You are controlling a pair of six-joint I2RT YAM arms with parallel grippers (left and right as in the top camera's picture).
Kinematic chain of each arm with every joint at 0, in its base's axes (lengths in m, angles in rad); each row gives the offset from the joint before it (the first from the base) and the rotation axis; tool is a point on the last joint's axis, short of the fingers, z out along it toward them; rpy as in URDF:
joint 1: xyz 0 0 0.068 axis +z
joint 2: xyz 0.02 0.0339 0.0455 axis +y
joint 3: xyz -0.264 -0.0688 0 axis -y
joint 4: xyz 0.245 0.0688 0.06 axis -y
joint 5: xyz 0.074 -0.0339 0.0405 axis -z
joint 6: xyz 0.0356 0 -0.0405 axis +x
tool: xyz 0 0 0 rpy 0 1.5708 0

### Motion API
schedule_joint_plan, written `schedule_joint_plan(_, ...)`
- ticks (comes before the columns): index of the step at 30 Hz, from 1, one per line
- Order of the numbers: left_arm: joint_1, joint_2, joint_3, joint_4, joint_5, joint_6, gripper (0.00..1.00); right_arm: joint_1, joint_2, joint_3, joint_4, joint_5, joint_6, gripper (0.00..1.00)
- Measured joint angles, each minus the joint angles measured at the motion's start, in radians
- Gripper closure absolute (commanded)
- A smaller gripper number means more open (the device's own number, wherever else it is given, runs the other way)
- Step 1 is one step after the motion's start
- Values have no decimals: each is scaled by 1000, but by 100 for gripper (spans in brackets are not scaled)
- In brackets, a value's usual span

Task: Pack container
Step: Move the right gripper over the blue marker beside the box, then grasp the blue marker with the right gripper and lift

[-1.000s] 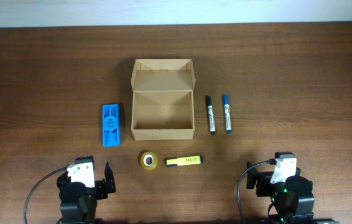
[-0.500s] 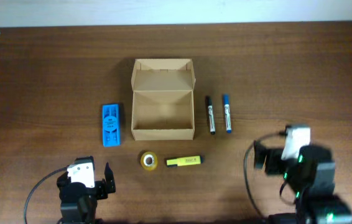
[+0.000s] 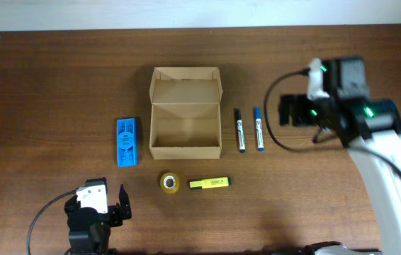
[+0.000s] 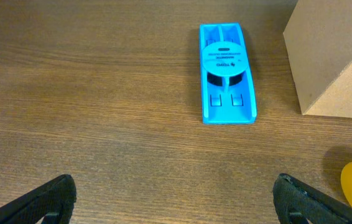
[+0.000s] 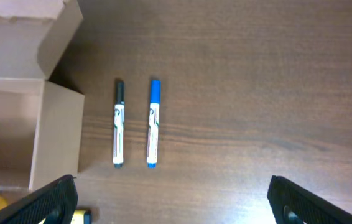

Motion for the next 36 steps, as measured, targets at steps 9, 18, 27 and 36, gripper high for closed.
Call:
schedule_joint_plan(9,0,0,0,-1,0,0,1,106,288,137,-22,108,97,1)
schedule_joint_plan(18,0,0,0,-1,0,0,1,108,471,137,30,138,145,1)
schedule_joint_plan(27,0,0,0,-1,0,0,0,108,599,127,115,32,154,1)
schedule_joint_plan(36,0,0,0,-1,0,0,0,108,643,108,129,18,174,0)
